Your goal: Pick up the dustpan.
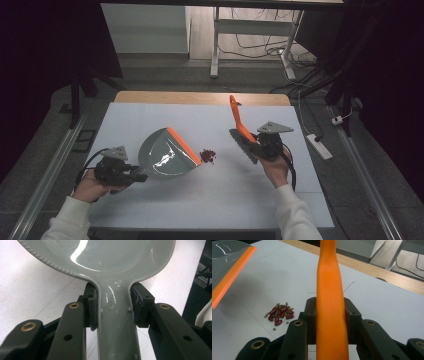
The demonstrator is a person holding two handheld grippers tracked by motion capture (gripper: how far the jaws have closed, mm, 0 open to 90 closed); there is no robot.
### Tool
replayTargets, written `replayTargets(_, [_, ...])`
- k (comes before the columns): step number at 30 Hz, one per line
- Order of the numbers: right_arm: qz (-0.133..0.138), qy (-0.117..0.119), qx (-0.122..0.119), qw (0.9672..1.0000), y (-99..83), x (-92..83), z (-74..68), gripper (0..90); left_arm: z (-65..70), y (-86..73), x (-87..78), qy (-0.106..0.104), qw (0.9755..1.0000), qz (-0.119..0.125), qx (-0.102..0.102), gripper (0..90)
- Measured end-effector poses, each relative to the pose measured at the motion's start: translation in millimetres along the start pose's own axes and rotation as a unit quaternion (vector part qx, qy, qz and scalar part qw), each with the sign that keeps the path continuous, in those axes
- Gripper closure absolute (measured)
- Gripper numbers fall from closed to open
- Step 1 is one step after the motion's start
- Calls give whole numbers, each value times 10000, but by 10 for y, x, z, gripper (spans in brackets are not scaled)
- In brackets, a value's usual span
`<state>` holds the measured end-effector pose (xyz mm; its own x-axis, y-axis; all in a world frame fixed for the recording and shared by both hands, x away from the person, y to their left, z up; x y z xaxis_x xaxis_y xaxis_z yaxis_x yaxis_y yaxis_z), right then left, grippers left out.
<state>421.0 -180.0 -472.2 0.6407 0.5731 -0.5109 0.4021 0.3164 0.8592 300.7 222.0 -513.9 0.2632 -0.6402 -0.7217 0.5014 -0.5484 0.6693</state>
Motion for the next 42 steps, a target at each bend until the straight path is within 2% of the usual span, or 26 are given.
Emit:
replayTargets(6, [-55, 134, -109, 9998, 62, 163, -71, 701, 13, -28, 2, -39, 10000, -58, 5, 620])
replayTargets(18, [-101, 240, -167, 9995, 117, 291, -138, 700, 107, -26, 61, -206, 9994, -250, 124, 620])
replayTargets(35, [-323, 275, -301, 9986, 107, 512, -199, 700, 157, -33, 343, -331, 9964, -749, 196, 620])
replayTargets(42, [-401, 301, -378, 9980, 98, 590, -236, 700, 152, -33, 413, -369, 9954, -865, 197, 620])
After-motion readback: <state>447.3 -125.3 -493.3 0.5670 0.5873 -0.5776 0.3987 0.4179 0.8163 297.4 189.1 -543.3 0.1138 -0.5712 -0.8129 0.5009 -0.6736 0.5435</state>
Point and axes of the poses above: each handheld gripper's, and its own axes: x roughly forward along the jaws, y roughly out of its top, z roughly to its right, the point moved 5 cm from there along x, roughly forward along the jaws, and after that the axes turned 4 degrees about x, right-handed, at the moved point
